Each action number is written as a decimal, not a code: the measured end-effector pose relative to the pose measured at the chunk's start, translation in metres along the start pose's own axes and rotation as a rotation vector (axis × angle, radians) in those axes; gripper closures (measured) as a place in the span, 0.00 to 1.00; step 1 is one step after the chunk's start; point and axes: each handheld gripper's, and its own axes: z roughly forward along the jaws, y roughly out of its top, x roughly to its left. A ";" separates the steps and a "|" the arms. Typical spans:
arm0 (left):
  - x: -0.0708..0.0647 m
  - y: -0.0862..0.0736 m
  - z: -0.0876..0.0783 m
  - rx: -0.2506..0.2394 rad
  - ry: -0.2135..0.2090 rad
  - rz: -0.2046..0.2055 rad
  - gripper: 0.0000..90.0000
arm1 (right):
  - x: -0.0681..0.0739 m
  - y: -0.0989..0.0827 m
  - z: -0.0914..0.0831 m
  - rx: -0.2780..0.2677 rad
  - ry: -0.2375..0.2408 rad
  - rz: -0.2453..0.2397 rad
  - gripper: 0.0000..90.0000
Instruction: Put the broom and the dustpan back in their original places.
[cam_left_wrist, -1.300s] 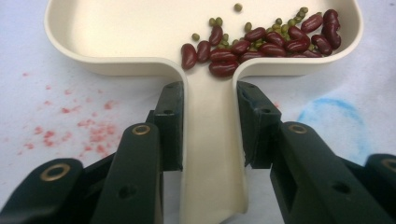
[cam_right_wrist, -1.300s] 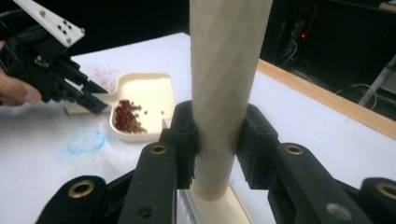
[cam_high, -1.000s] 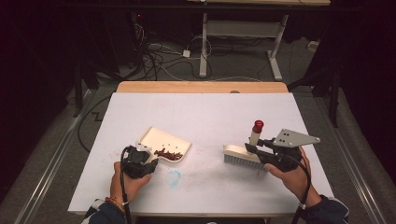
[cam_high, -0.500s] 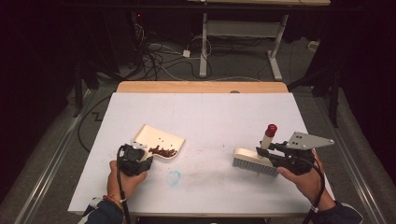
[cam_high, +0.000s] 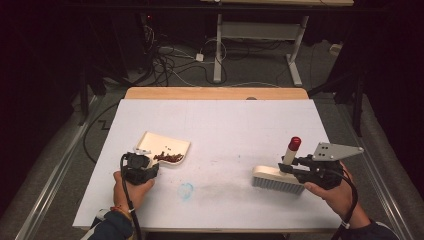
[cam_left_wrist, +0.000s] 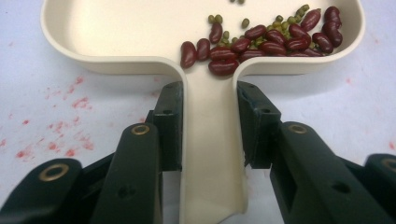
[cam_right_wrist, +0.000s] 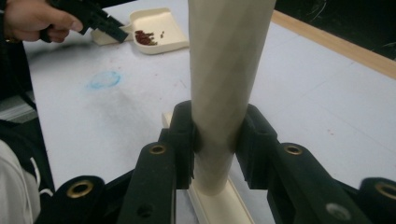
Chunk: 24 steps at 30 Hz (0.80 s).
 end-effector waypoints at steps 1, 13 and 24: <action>-0.001 0.001 0.001 -0.004 0.002 -0.005 0.70 | 0.000 0.001 0.000 0.011 0.012 -0.006 0.78; -0.027 -0.003 -0.008 -0.024 -0.129 0.024 0.52 | -0.033 0.020 0.029 0.066 0.018 0.040 0.74; -0.002 -0.005 -0.008 -0.046 -0.079 0.048 0.41 | -0.084 0.018 0.076 0.135 -0.050 0.202 0.67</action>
